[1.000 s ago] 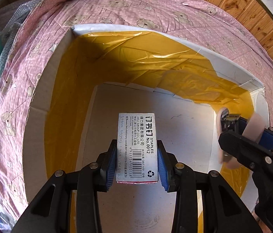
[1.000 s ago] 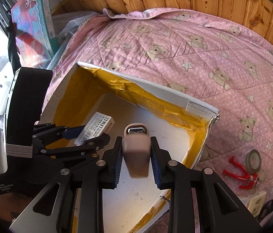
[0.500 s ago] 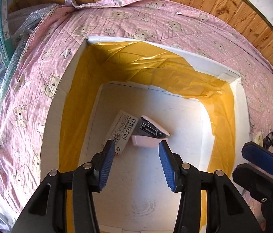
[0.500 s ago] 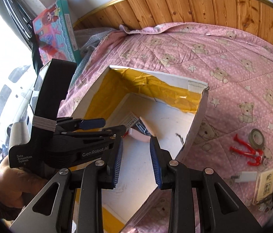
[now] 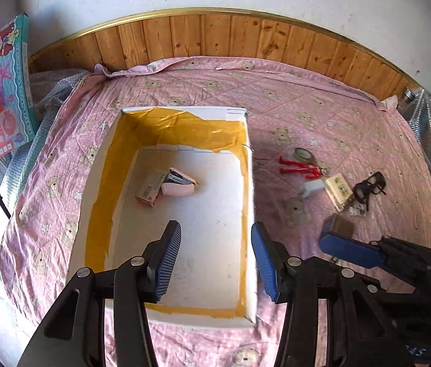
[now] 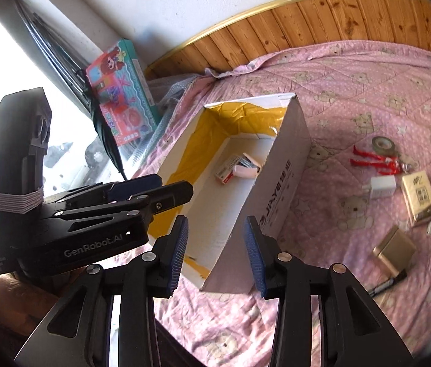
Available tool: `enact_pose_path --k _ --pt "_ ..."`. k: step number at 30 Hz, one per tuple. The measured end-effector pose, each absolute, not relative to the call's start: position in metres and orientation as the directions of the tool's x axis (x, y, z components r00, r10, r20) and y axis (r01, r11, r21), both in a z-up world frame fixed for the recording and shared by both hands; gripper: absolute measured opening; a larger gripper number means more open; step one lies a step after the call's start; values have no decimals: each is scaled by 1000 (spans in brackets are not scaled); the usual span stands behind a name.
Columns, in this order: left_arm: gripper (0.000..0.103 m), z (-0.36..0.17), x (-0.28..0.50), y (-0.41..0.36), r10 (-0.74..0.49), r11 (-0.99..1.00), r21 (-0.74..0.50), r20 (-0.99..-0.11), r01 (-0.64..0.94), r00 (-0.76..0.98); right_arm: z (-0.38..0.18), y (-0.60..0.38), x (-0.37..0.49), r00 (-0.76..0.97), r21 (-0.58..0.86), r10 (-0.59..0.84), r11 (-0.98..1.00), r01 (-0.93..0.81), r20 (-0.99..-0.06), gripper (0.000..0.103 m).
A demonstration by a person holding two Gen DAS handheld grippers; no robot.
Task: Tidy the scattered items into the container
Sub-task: 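Withdraw both tools from the cardboard box toward the remaining items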
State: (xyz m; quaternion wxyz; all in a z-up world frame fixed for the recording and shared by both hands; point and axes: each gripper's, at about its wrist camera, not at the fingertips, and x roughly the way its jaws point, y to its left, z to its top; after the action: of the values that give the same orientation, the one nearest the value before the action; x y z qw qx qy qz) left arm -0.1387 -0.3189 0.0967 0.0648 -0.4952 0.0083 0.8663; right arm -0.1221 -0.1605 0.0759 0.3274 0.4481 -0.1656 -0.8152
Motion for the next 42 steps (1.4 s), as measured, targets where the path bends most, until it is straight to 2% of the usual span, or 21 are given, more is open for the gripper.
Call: enact_pose_path --k 3,14,22,26,32,42 --pt "50 98 -114 -309 129 -988 -65 -848 -140 -514 69 -151 -103 -376 597 -701 -713 368 -606 41" --pt "50 92 -69 -324 154 -988 -129 -833 -84 -532 75 -144 -68 -392 540 -665 -746 390 -635 41" --pt "50 96 -52 -313 220 -975 -182 -810 -124 -543 70 -135 -52 -409 548 -656 -755 362 -634 41" --pt "50 86 -49 -299 256 -966 -197 -809 -166 -529 65 -115 -39 -448 530 -618 -786 319 -646 41" --pt "50 70 -51 -292 291 -956 -229 -811 -182 -507 58 -50 -30 -577 460 -453 -876 145 -680 41" --pt "50 46 -60 -255 371 -920 -265 -828 -288 -421 15 -17 -55 -525 447 -376 -895 -10 -763 41"
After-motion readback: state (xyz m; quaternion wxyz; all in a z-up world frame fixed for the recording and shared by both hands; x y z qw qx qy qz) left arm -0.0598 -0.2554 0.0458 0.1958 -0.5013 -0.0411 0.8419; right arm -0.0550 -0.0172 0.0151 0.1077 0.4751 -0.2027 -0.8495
